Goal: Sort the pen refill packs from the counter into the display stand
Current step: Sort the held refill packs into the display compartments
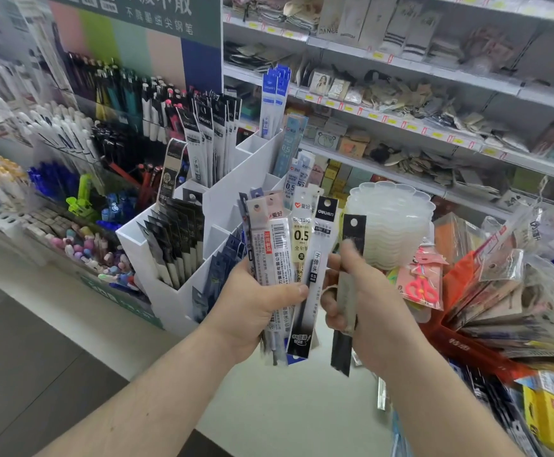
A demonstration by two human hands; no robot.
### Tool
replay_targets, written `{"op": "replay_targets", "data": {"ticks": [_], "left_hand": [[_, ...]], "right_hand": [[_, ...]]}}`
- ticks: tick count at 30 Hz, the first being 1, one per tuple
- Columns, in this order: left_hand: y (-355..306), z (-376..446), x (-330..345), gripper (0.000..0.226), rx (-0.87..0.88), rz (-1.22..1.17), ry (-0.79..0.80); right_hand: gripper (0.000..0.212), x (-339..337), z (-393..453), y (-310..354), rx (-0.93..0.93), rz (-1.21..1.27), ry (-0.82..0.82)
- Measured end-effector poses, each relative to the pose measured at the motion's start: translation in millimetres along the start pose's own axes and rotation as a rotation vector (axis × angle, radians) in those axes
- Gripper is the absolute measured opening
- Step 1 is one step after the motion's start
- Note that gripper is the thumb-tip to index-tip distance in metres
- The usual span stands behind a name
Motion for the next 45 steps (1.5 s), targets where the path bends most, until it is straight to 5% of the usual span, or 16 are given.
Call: {"op": "replay_targets", "data": {"ticks": [4,8,14,24,26,30,34,37,40,45], "left_hand": [[-1.2,0.9,-3.7,0.066,0.013,-0.007,-0.051],[-2.6,-0.1,-4.5,0.074,0.022,-0.007,-0.064],[-5.6,-2.4,-11.5,0.059,0.052,0.026,-0.13],[-28.7,-18.6,-31.1,0.051,0.225,0.086,-0.217],[-35.0,-22.4,-39.5,0.05,0.273,0.087,-0.249],[-42.8,-29.2,-56.3,0.058,0.344,0.096,-0.295],[-47.4,-35.9,-70.7,0.051,0.432,0.082,-0.345],[-51.6,-41.1,-78.9,0.042,0.486,0.091,-0.363],[-57.5,-45.6,-91.7,0.041,0.519,0.074,-0.406],[-61.8,-47.4,-118.4,0.045,0.534,0.009,-0.554]], "right_hand": [[0.062,-11.3,3.0,3.6,0.158,0.212,0.119],[0.044,-14.4,5.9,1.9,0.15,0.244,0.194],[0.048,-16.5,7.1,1.6,0.0,0.09,0.185],[0.024,6.5,26.4,-6.4,-0.149,-0.247,0.119],[0.049,12.6,28.1,-11.1,-0.228,-0.289,0.094],[0.025,20.4,31.3,-12.3,-0.221,0.032,0.09],[0.076,20.6,33.1,-12.3,0.023,0.435,0.417],[0.044,30.3,27.7,-13.4,-0.114,0.213,0.328],[0.055,41.2,22.7,-14.4,-0.225,0.012,0.153],[0.051,57.5,6.7,-7.2,-0.328,-0.116,0.143]]}}
Point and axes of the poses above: each hand's wrist, its own z-axis towards the middle knuckle, its own x-axis out of the palm, y = z × x, the point moved 1 cm from there along z, towards the middle knuckle, and after that the axes turned 11 degrees about -y, right-handed, at the moved point
